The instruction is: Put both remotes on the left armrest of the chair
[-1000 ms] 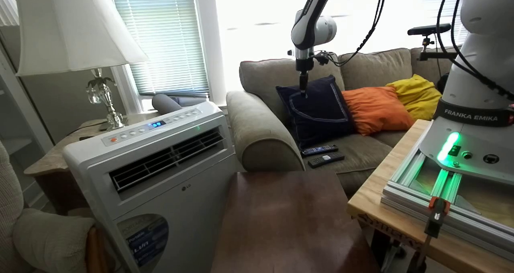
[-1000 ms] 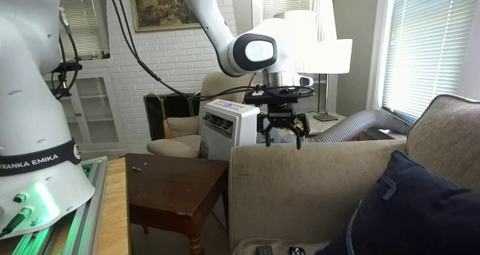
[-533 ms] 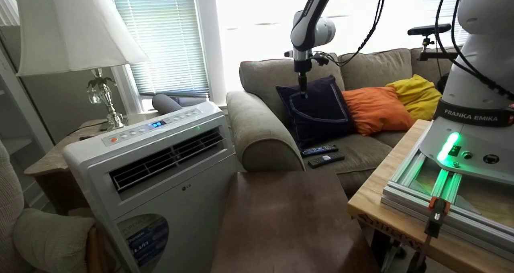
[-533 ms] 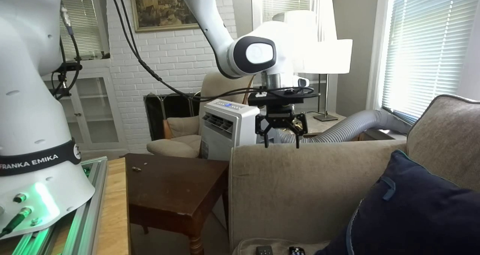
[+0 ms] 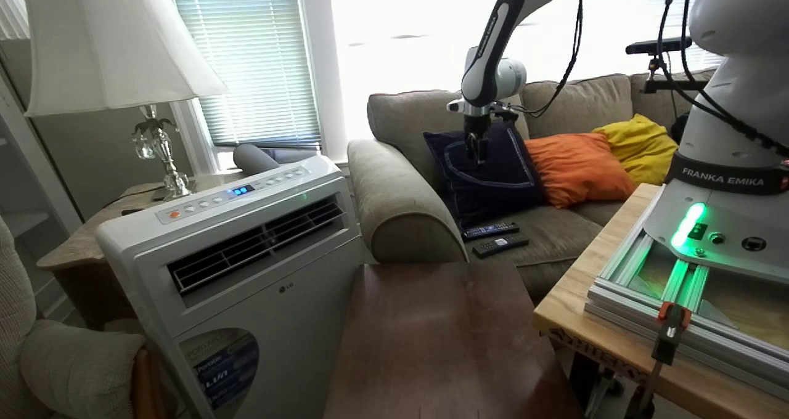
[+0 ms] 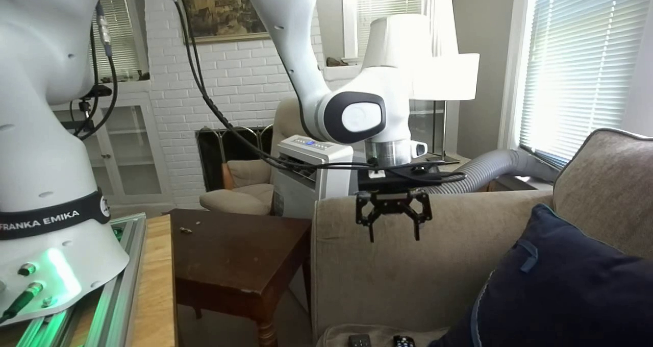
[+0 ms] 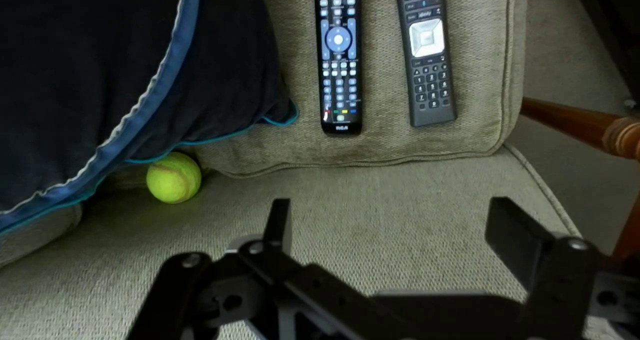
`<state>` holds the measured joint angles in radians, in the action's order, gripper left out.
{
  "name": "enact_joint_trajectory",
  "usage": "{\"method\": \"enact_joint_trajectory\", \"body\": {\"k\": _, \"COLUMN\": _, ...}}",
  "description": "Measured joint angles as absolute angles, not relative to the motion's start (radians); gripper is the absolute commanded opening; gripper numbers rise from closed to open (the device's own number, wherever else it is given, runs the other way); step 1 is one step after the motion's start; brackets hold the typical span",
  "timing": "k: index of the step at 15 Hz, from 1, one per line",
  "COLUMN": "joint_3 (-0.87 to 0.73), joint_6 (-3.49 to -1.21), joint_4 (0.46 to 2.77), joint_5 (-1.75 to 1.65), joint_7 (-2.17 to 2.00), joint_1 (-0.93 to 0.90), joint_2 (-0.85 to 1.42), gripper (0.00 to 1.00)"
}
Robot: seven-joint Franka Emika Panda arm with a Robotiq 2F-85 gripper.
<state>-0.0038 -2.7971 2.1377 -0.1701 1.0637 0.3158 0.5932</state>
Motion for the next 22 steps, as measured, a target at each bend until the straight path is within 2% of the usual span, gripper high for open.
{"method": "enact_joint_trajectory", "body": {"k": 4, "joint_3": -0.057, "joint_6": -2.789, "joint_4": 2.066, "joint_5": -0.185, "joint_7": 1.033, "joint_1": 0.297, "joint_2": 0.683, "gripper": 1.00}}
{"method": "enact_joint_trajectory", "body": {"k": 10, "joint_3": -0.284, "joint_6": -2.745, "joint_4": 1.989, "joint_5": -0.390, "joint_7": 0.834, "joint_1": 0.081, "joint_2": 0.781, "gripper": 1.00}}
{"method": "enact_joint_trajectory", "body": {"k": 17, "joint_3": -0.269, "joint_6": -2.739, "joint_4": 1.982, "joint_5": -0.429, "joint_7": 0.810, "joint_1": 0.077, "joint_2": 0.787, "gripper": 1.00}}
{"method": "enact_joint_trajectory", "body": {"k": 22, "joint_3": -0.291, "joint_6": -2.595, "joint_4": 1.907, "joint_5": -0.479, "joint_7": 0.737, "joint_1": 0.056, "joint_2": 0.842, "gripper": 1.00}}
